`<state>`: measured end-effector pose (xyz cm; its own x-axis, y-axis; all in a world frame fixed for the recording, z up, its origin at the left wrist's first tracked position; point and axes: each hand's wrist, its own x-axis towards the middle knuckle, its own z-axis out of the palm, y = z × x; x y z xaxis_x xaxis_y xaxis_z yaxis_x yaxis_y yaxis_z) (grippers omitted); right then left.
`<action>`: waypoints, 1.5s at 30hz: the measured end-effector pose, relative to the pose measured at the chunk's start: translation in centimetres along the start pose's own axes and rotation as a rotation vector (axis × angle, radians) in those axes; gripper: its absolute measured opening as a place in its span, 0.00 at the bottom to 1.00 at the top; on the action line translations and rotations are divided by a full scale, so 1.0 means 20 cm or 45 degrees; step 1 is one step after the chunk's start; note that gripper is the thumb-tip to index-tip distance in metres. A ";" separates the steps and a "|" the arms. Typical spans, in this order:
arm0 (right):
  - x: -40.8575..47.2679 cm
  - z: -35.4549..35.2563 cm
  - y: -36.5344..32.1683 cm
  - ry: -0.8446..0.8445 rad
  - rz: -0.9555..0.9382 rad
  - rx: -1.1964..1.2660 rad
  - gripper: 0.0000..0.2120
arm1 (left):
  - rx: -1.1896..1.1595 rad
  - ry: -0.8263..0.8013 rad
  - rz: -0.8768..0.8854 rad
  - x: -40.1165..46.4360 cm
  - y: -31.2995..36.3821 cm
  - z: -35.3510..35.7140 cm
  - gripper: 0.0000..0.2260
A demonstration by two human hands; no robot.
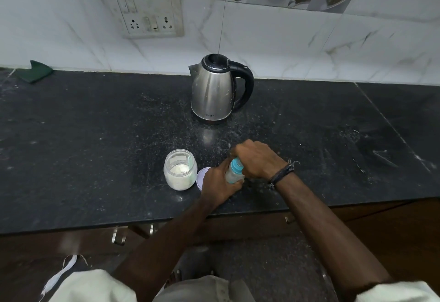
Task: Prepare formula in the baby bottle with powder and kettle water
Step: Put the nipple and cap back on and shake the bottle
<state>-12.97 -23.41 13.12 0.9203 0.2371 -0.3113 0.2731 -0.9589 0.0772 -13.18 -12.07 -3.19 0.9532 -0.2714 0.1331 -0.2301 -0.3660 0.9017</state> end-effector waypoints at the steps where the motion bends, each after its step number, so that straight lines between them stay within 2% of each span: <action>1: 0.00 0.00 0.00 0.028 0.010 -0.007 0.19 | 0.016 0.001 0.002 0.00 0.00 0.00 0.24; 5: 0.01 0.00 -0.01 0.097 0.081 0.002 0.21 | 0.056 0.018 0.011 0.00 0.01 0.00 0.22; 9: 0.04 0.03 -0.03 0.152 0.106 -0.002 0.18 | 0.060 0.024 0.024 0.00 0.01 0.00 0.20; 12: 0.04 0.04 -0.01 0.130 0.112 -0.015 0.22 | 0.079 0.004 -0.001 0.00 0.01 0.00 0.21; 15: 0.03 0.04 0.05 0.045 0.015 -0.027 0.27 | 0.077 -0.008 -0.004 0.00 0.01 -0.01 0.25; 21: 0.01 0.10 0.12 0.124 -0.094 0.139 0.21 | 0.019 -0.012 0.027 0.00 0.01 -0.02 0.24; 24: 0.01 0.13 0.10 0.190 0.068 0.266 0.23 | 0.007 -0.025 0.039 -0.01 0.00 0.00 0.23; 30: -0.02 0.18 -0.04 0.396 0.515 0.561 0.23 | 0.030 0.021 0.003 -0.02 -0.01 0.02 0.27; 33: -0.03 0.22 -0.09 0.490 0.654 0.601 0.24 | 0.015 0.018 -0.011 -0.03 -0.01 0.02 0.25; 36: -0.03 0.23 -0.07 0.476 0.594 0.509 0.25 | 0.004 -0.012 -0.016 -0.02 -0.02 0.01 0.23; 42: 0.00 0.18 0.10 0.131 0.075 0.220 0.28 | 0.024 -0.080 0.052 0.01 0.00 -0.03 0.24; 45: 0.00 0.22 0.09 0.261 0.069 0.225 0.26 | 0.015 -0.080 0.070 0.00 -0.01 -0.03 0.25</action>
<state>-13.74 -25.89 9.20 0.9746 0.1942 -0.1113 0.1855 -0.9791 -0.0838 -12.96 -11.50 -3.15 0.9250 -0.3464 0.1560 -0.2845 -0.3597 0.8886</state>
